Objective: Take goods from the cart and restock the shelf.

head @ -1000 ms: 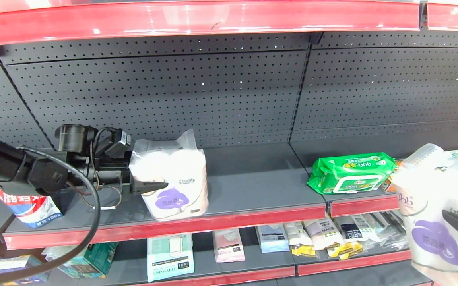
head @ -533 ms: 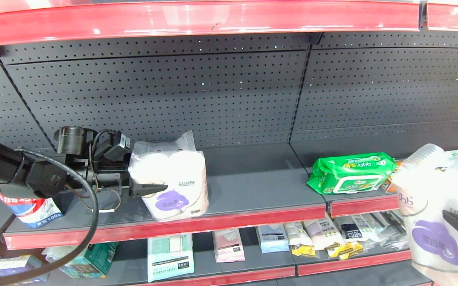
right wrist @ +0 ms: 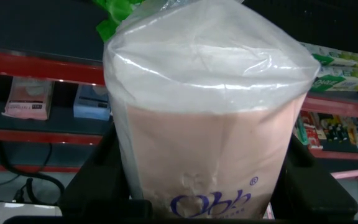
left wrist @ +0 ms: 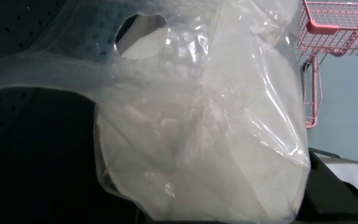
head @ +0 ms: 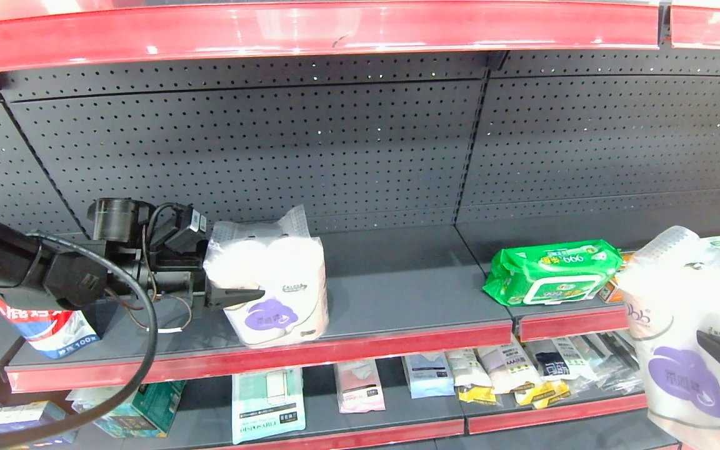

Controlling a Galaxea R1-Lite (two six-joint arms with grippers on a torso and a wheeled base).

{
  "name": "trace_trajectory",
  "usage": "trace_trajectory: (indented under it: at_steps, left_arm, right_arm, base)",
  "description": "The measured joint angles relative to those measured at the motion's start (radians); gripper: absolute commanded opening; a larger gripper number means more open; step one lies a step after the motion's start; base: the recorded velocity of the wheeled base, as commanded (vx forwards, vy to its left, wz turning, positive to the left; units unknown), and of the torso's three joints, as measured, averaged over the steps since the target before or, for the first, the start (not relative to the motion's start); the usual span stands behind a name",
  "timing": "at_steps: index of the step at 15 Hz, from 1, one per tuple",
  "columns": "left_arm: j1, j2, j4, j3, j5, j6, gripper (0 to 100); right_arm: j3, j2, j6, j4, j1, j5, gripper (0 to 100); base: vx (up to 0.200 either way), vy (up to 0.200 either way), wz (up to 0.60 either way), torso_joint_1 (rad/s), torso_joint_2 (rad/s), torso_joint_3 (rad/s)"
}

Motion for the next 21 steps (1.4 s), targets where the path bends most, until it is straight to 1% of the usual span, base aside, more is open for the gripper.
trace_trajectory:
  at_steps: [2, 10, 11, 12, 14, 15, 21]
  left_arm:
    - [-0.003, 0.003, 0.000, -0.002, 0.000, -0.010, 0]
    - [-0.005, 0.014, -0.002, -0.002, -0.019, -0.011, 0]
    - [-0.005, 0.015, -0.001, -0.004, -0.019, -0.011, 100]
    - [-0.005, 0.016, 0.005, -0.010, -0.020, -0.015, 100]
    - [-0.005, 0.017, 0.006, -0.018, -0.019, -0.037, 100]
    - [-0.005, 0.016, 0.004, -0.020, -0.019, -0.041, 100]
    - [0.000, -0.010, 0.003, -0.021, -0.019, -0.045, 100]
  right_arm:
    - [0.000, -0.001, 0.000, 0.000, 0.000, 0.000, 0]
    - [0.001, -0.001, 0.000, 0.000, 0.000, 0.000, 0]
    - [0.004, -0.002, 0.000, 0.000, 0.000, 0.000, 0]
    - [0.005, -0.002, 0.000, 0.000, 0.000, 0.000, 0]
    - [0.007, -0.002, 0.000, 0.000, 0.000, 0.000, 0]
    - [0.007, -0.002, 0.000, 0.000, 0.000, 0.000, 0]
    - [0.007, -0.002, 0.000, 0.000, 0.000, 0.000, 0]
  base:
    - [0.000, 0.000, 0.00, 0.000, 0.00, 0.000]
    - [0.000, 0.000, 0.00, 0.000, 0.00, 0.000]
    - [0.000, 0.000, 0.00, 0.000, 0.00, 0.000]
    - [0.000, 0.000, 0.00, 0.000, 0.00, 0.000]
    - [0.000, 0.000, 0.00, 0.000, 0.00, 0.000]
    - [0.000, 0.000, 0.00, 0.000, 0.00, 0.000]
    - [0.000, 0.000, 0.00, 0.000, 0.00, 0.000]
